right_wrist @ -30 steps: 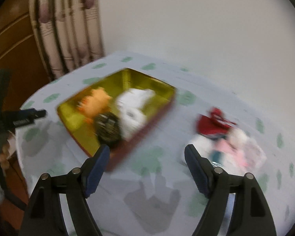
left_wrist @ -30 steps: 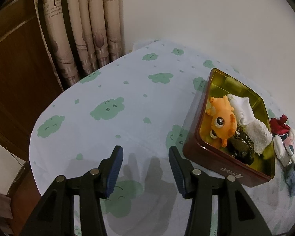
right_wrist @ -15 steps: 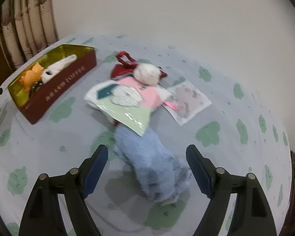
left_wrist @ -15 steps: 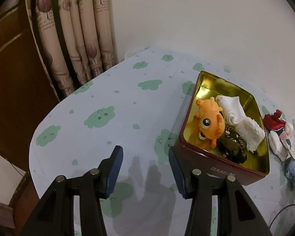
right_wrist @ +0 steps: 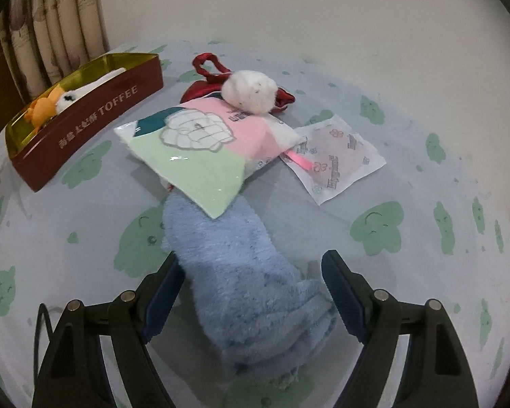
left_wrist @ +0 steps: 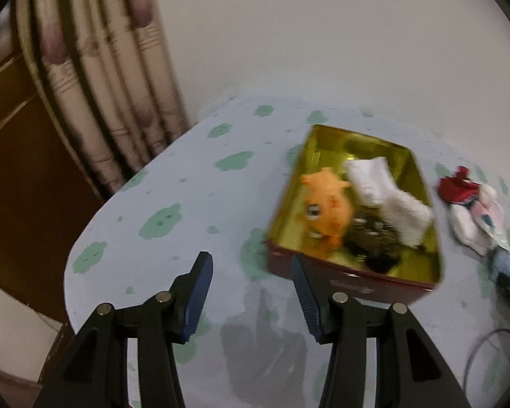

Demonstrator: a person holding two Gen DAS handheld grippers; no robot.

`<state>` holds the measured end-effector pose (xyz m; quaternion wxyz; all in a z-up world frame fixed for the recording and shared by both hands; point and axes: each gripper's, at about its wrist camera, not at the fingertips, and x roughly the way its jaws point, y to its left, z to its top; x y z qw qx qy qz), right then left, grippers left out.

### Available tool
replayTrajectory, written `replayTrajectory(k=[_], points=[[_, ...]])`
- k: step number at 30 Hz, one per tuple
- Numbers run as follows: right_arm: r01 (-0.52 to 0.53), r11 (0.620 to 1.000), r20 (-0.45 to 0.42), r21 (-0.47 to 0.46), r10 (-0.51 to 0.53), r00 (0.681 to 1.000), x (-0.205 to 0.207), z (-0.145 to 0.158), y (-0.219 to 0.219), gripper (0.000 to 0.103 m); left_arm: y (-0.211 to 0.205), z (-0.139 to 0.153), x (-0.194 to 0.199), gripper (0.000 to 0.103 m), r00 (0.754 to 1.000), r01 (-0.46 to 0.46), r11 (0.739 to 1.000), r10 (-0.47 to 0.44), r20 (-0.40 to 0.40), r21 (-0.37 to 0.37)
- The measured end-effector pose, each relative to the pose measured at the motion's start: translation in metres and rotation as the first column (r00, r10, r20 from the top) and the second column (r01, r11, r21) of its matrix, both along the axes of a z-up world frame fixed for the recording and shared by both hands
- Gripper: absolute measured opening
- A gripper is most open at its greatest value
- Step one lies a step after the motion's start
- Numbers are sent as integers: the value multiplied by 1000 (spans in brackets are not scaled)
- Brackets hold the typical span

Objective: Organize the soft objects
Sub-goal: 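Move right gripper to the blue fuzzy sock, grasp and lift it, then grasp the white pompom with left gripper while right gripper holds the blue sock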

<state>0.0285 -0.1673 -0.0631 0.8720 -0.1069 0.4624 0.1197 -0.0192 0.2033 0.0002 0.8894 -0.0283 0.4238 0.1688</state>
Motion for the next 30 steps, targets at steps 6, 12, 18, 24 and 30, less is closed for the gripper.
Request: replayTrajectory(k=[6, 12, 18, 24, 30], points=[[-23, 999, 48, 38, 21, 999, -1, -4, 1, 69, -46, 7, 18, 49, 990, 136, 990, -137, -24, -39], [-31, 997, 58, 76, 27, 998, -11, -7, -1, 39, -105, 3, 48, 49, 961, 265, 960, -271, -58, -90], [71, 996, 77, 57, -75, 994, -20, -4, -35, 31, -153, 1, 81, 49, 918, 363, 911, -386, -95, -193], [201, 972, 57, 119, -209, 976, -22, -9, -78, 31, -193, 17, 120, 49, 895, 403, 868, -440, -76, -289], [198, 974, 52, 107, -204, 978, -20, -12, -75, 33, -245, 15, 173, 54, 842, 471, 825, -526, -120, -310]])
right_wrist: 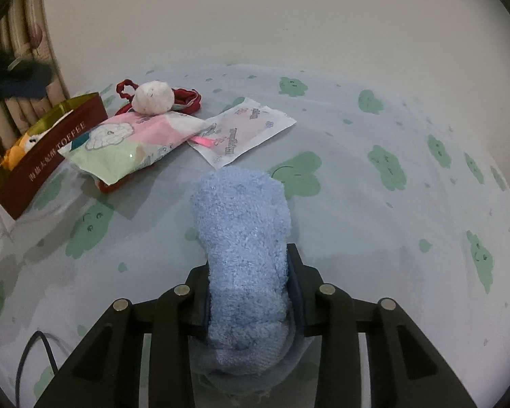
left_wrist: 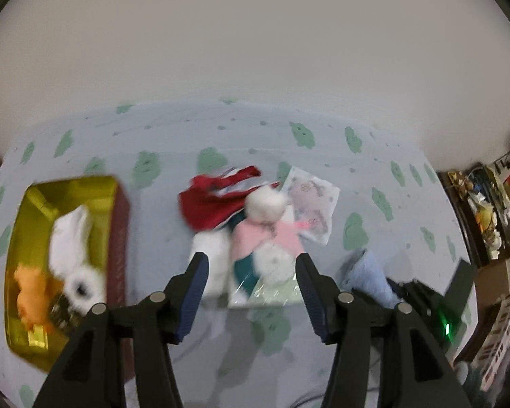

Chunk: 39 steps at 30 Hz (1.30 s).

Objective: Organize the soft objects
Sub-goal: 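Grasp the white pompom with left gripper while right gripper holds the blue sock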

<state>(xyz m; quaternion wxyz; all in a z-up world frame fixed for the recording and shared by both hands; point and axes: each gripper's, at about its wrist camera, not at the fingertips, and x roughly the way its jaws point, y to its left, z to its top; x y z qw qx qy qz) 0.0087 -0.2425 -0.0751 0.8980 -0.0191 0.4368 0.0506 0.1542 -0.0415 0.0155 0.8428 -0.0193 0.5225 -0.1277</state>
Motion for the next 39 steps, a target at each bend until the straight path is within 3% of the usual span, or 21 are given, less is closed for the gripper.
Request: replayTrajectory(k=[5, 11, 17, 28, 29, 30, 31, 39], points=[[-5, 999, -3, 37, 5, 1000, 0, -1, -5, 36, -32, -13, 36, 54, 999, 15, 999, -13, -43, 49], [-8, 1000, -4, 27, 8, 1000, -1, 0, -3, 37, -45, -30, 63, 54, 993, -43, 999, 45, -109, 19], [-11, 998, -5, 56, 11, 1000, -1, 0, -7, 39, -59, -45, 76, 54, 988, -79, 993, 89, -123, 86], [-17, 997, -7, 69, 18, 1000, 0, 0, -6, 41, -55, -67, 89, 54, 975, -145, 983, 161, -152, 109], [-18, 998, -7, 67, 18, 1000, 0, 0, -6, 41, -55, -67, 89, 52, 975, -145, 983, 161, -150, 108], [-18, 998, -7, 66, 18, 1000, 0, 0, -6, 42, -54, -67, 88, 37, 976, -150, 982, 165, -139, 113], [-18, 998, -7, 66, 19, 1000, 0, 0, -5, 42, -53, -67, 88, 32, 977, -151, 981, 166, -136, 118], [-18, 998, -7, 63, 18, 1000, -1, 0, -4, 42, -42, -50, 78, 30, 983, -135, 988, 143, -119, 72]])
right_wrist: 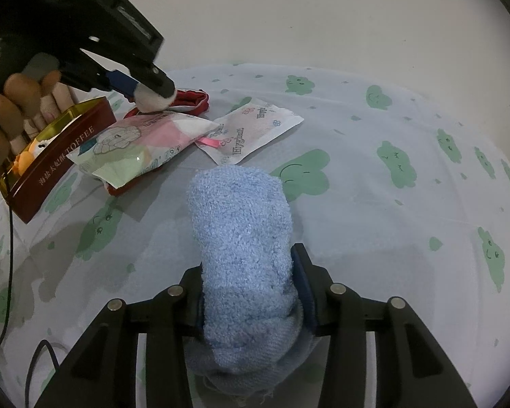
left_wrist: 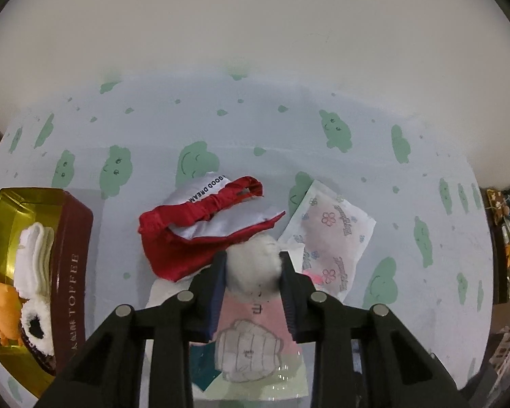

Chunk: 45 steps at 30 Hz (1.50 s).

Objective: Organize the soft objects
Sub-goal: 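Grasp the white pompom with left gripper while right gripper holds the blue sock, then carry the white pompom into the tin and open left gripper while right holds blue sock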

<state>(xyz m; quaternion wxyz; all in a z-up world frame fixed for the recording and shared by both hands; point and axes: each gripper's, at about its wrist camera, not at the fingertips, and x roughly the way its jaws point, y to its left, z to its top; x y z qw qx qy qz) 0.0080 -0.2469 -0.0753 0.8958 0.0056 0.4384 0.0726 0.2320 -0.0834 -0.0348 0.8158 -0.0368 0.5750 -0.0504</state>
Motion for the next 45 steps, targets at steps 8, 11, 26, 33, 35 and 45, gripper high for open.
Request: replayTrajectory(k=[8, 11, 26, 33, 35, 45], points=[[0, 1000, 0, -6, 0, 1000, 0, 0, 1, 42, 26, 25, -27, 30, 1000, 7, 1000, -7, 18, 13], [-1, 1000, -1, 8, 1, 1000, 0, 0, -1, 43, 41, 36, -38, 30, 1000, -10, 1000, 10, 25, -12], [-3, 1000, -2, -16, 3, 1000, 0, -1, 1, 43, 160, 80, -62, 30, 980, -158, 983, 145, 135, 89], [-4, 1000, -2, -17, 4, 1000, 0, -1, 1, 43, 208, 70, -59, 30, 968, -225, 968, 208, 139, 113], [-4, 1000, -2, -20, 4, 1000, 0, -1, 2, 43, 216, 64, -58, 30, 963, -241, 958, 215, 162, 156], [-5, 1000, -3, -25, 5, 1000, 0, 0, 1, 43, 246, 7, -38, 30, 960, -278, 936, 266, 84, 216]])
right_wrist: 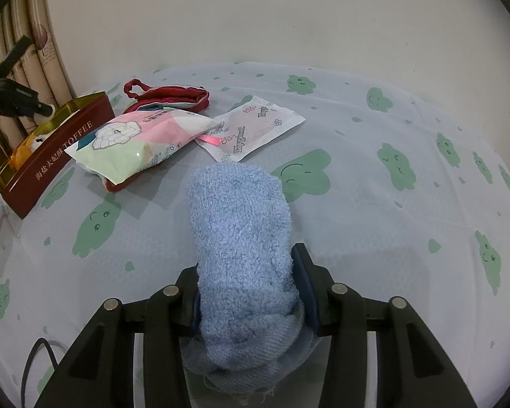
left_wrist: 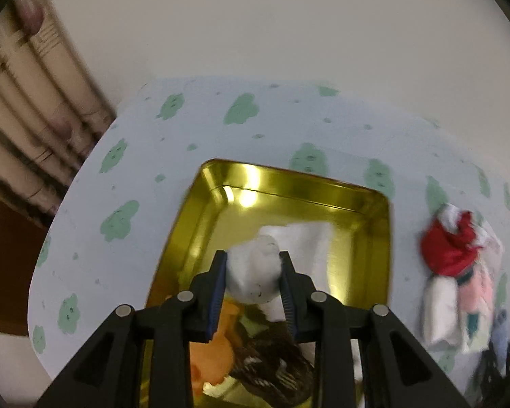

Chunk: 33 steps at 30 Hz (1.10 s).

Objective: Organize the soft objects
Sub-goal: 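Carry the white pompom into the tin and open left gripper while right holds blue sock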

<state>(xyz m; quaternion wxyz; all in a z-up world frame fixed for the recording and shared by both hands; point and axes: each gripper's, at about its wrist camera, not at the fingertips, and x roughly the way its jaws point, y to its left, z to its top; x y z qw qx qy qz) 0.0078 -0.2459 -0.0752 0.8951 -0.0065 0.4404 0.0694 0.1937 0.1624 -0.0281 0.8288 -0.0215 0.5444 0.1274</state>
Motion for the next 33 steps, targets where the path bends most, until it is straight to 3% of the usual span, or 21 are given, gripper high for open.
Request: replayTrajectory(k=[3, 15, 23, 26, 33], points=[[0, 1000, 0, -1, 0, 1000, 0, 0, -1, 43, 7, -9, 5, 30, 1000, -23, 999, 24, -19, 29], [-4, 1000, -1, 1, 4, 1000, -1, 0, -1, 45, 22, -32, 17, 32, 997, -39, 999, 41, -71, 29], [-6, 1000, -2, -7, 6, 1000, -1, 0, 1, 46, 25, -31, 16, 36, 997, -34, 999, 34, -68, 8], [-6, 1000, -2, -8, 6, 1000, -1, 0, 0, 46, 26, -30, 15, 43, 997, -36, 999, 36, -62, -4], [-6, 1000, -2, -7, 6, 1000, -1, 0, 0, 47, 23, -19, 10, 44, 999, -25, 1000, 26, -41, 15]])
